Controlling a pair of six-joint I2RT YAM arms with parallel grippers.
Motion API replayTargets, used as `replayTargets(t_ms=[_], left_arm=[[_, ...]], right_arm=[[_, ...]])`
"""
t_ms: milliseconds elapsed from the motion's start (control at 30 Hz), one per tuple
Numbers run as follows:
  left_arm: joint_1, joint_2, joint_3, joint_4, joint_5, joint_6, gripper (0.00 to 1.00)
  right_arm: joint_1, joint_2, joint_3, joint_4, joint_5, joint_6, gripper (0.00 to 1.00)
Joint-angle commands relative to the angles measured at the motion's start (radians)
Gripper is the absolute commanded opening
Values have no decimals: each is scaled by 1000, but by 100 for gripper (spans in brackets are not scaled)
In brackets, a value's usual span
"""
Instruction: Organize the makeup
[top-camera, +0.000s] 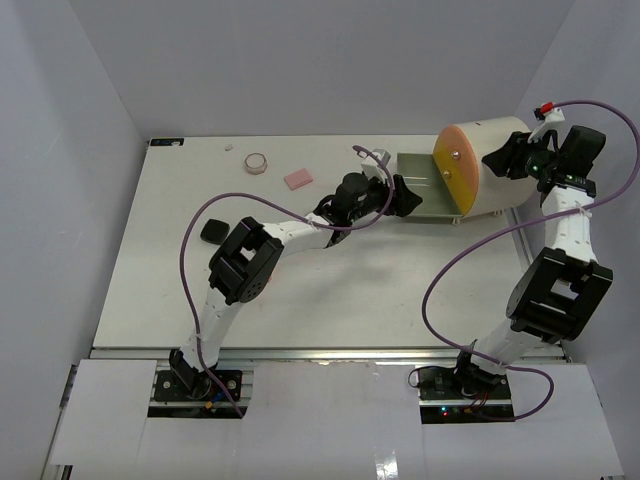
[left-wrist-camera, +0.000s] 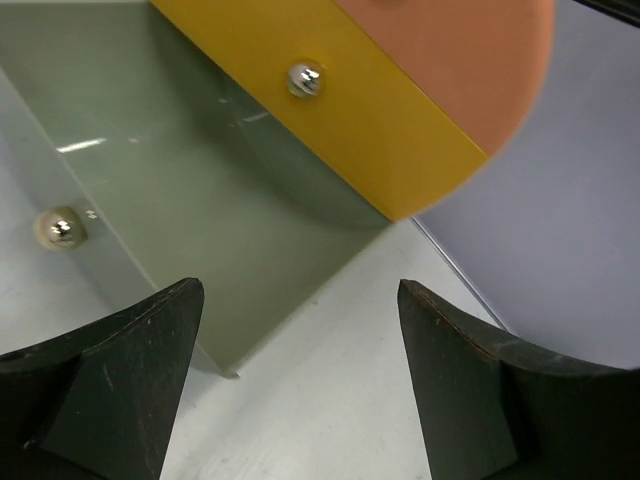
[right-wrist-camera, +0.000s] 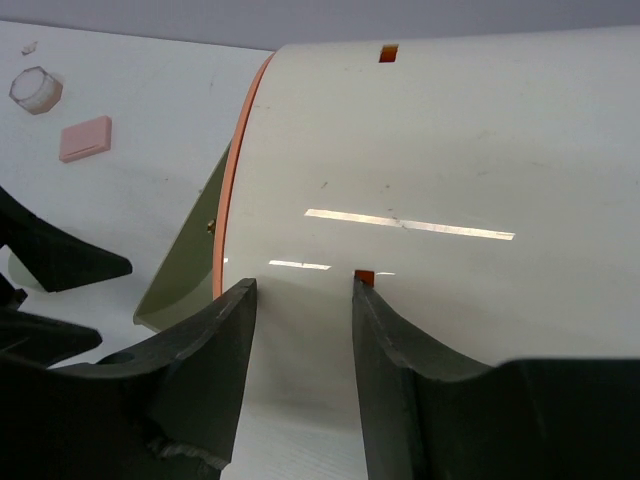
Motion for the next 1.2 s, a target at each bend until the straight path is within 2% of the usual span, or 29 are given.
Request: replayTargets(t_ms=[0, 200, 400, 467, 700, 1067, 1167], left_arm=[[12, 32, 158, -222, -107, 12, 87], [12, 54, 207, -311, -207, 66, 85], [11, 129, 331, -423, -209, 99, 78], [11, 142, 347, -443, -209, 104, 71], [4, 168, 381, -492, -217, 120, 59], [-23, 193, 455, -568, -250, 122, 20], [-30, 195, 474, -584, -270, 115, 16]], right_arm=[[35, -19, -36, -43, -66, 44, 44], [38, -25, -49, -25, -72, 44, 44], [38, -26, -67, -7, -71, 55, 45], [38, -30, -71, -3, -68, 60, 45], [40, -43, -88, 29, -65, 81, 45], [56, -76, -134, 79, -50, 104, 46], [62, -81, -148, 94, -45, 128, 45]])
